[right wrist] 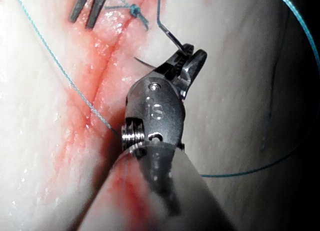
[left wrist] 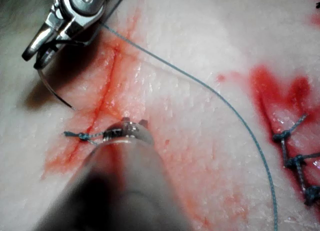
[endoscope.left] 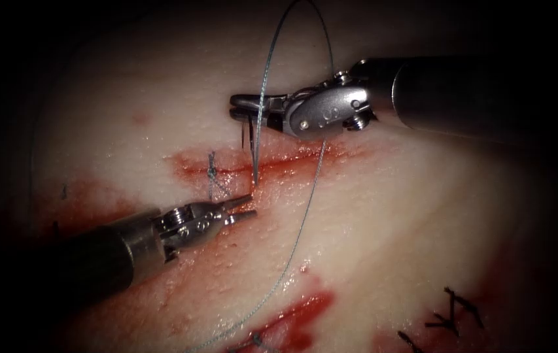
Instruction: Wound Closure
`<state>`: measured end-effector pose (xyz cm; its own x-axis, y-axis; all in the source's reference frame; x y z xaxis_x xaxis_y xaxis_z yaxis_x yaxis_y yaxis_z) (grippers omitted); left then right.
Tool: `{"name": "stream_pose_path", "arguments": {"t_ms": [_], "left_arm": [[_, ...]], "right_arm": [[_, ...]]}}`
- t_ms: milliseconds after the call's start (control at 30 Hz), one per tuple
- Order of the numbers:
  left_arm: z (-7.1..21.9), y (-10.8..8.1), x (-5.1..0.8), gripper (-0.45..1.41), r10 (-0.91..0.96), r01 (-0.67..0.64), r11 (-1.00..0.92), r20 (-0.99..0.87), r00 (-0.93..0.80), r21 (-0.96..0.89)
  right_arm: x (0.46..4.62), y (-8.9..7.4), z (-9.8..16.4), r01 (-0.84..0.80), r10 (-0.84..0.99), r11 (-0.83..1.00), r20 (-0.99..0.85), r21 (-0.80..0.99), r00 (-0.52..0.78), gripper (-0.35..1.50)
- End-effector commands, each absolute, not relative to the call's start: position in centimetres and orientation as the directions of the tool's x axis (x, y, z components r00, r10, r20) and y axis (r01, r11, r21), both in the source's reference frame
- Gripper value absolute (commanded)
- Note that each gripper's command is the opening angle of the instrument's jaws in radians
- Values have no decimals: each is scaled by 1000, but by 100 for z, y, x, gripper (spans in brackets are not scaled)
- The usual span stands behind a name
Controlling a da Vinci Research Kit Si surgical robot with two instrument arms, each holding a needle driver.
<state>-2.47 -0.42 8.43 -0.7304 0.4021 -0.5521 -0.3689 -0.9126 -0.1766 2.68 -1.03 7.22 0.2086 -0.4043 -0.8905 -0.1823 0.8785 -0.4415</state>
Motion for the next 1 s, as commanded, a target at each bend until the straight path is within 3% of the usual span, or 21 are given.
{"name": "stream_pose_path", "arguments": {"t_ms": [33, 600, 1000], "left_arm": [[850, -39, -253, 22, 399, -364, -914, -546, -736, -177], [853, -43, -239, 34, 428, -374, -903, -522, -737, -212], [880, -47, -241, 32, 445, -391, -895, -489, -750, -214]], "right_arm": [[278, -96, 726, -182, -418, 871, -883, -456, 212, -35], [294, -150, 767, -30, -574, 795, -767, -606, 287, -35], [277, -135, 767, -79, -412, 887, -858, -455, 307, -35]]}}
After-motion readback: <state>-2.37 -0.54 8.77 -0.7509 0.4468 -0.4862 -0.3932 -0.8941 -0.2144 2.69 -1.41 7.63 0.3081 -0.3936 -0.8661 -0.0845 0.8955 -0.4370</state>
